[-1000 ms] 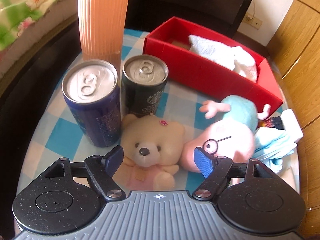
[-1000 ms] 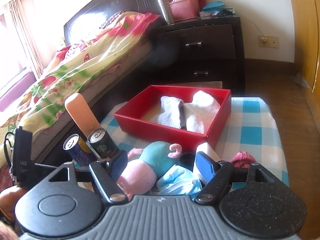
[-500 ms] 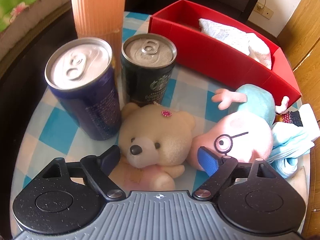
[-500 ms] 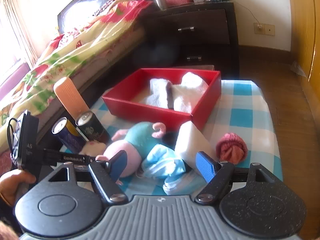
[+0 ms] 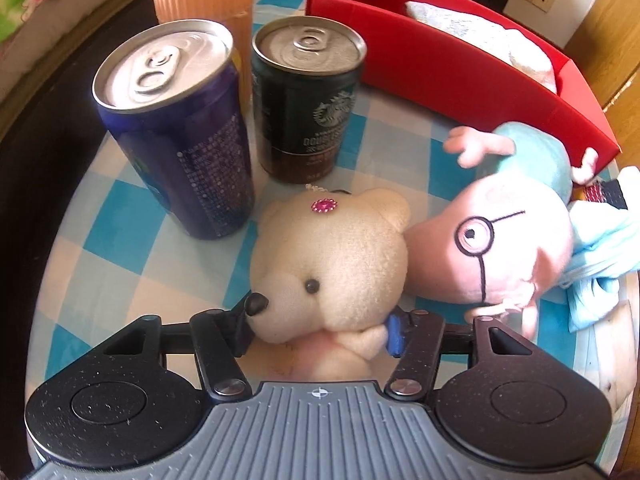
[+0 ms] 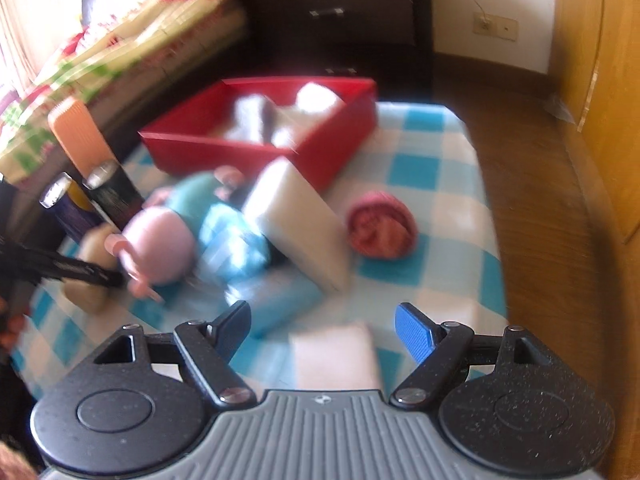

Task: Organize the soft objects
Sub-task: 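Grasp the white block with the right tool while the left tool lifts the teddy bear, then carry the bear and block into the red box and open both tools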

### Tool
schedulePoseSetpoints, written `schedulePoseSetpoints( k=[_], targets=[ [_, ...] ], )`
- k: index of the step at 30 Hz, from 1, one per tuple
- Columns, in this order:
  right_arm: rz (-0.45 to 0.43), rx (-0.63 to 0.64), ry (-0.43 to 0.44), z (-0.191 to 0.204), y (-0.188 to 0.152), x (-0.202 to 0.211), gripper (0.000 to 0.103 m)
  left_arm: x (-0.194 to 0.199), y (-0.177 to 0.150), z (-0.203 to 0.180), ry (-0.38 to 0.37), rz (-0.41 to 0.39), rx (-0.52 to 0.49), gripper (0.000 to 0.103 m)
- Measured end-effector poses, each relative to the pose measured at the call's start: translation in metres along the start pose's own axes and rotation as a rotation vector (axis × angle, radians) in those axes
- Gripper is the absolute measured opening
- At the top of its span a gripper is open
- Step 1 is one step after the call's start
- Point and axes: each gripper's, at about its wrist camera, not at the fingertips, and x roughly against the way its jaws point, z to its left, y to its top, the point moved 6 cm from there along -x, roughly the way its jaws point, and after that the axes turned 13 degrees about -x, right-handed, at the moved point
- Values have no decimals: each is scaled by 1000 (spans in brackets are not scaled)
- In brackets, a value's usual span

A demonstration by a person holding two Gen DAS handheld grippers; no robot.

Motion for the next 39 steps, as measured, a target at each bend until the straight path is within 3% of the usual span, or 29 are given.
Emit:
schedulePoseSetpoints(
  k=[11,20,22,26,31,39],
  targets=[
    [111,75,-83,-7,-27,-38,59,17,-11,-8,-83,-26,15,56],
    [116,74,-146,-10,-33,-49,60,30,-14,-25,-147,-44,-27,56],
    [114,82,-149,-6,-34,-47,55,33,-13,-33,-161,-52,-45,56],
    [110,99,-132,2,-36,-43,37,39,-12,-43,-176,-66,-71,56],
    [128,95,-73,14,-39,-39,36,45,-9,-51,-187,-79,-88,57],
    [52,48,50,39,-15,-13,36,68,8,-71,-226,-149,-132,57]
  ],
)
